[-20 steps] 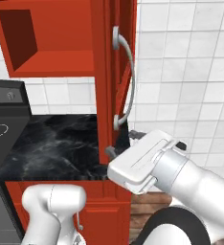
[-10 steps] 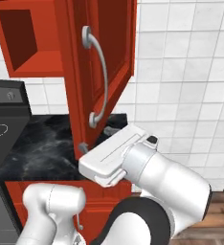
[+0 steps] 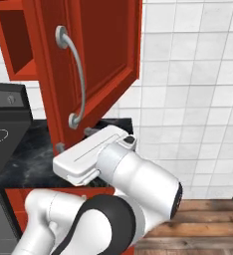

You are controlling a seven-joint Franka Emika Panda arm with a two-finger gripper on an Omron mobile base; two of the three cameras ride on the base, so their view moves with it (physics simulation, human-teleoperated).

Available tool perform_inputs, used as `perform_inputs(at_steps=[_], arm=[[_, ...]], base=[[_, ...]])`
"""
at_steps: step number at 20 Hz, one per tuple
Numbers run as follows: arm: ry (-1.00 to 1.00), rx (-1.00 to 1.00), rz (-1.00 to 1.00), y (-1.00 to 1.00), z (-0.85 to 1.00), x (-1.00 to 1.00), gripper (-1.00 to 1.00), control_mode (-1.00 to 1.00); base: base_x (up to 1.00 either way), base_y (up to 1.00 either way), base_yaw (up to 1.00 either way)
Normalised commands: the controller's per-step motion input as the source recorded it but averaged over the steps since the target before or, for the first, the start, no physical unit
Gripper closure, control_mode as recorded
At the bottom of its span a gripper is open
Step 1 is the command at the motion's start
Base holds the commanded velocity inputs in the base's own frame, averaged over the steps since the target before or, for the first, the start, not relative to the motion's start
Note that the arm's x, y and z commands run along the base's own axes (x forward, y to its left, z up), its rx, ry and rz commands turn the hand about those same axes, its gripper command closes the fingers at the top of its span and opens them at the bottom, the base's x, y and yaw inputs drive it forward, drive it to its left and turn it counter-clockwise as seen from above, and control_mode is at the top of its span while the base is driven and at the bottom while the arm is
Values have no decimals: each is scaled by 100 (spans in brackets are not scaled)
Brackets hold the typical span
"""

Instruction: Close all open cabinet doors.

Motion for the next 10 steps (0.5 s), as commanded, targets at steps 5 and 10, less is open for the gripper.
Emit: perform_inputs(at_steps=[5, 10], arm=[[0, 0, 0, 43, 0, 29, -100, -100], [0, 0, 0, 38, 0, 45, -100, -100]], base=[[0, 0, 0], [0, 0, 0]])
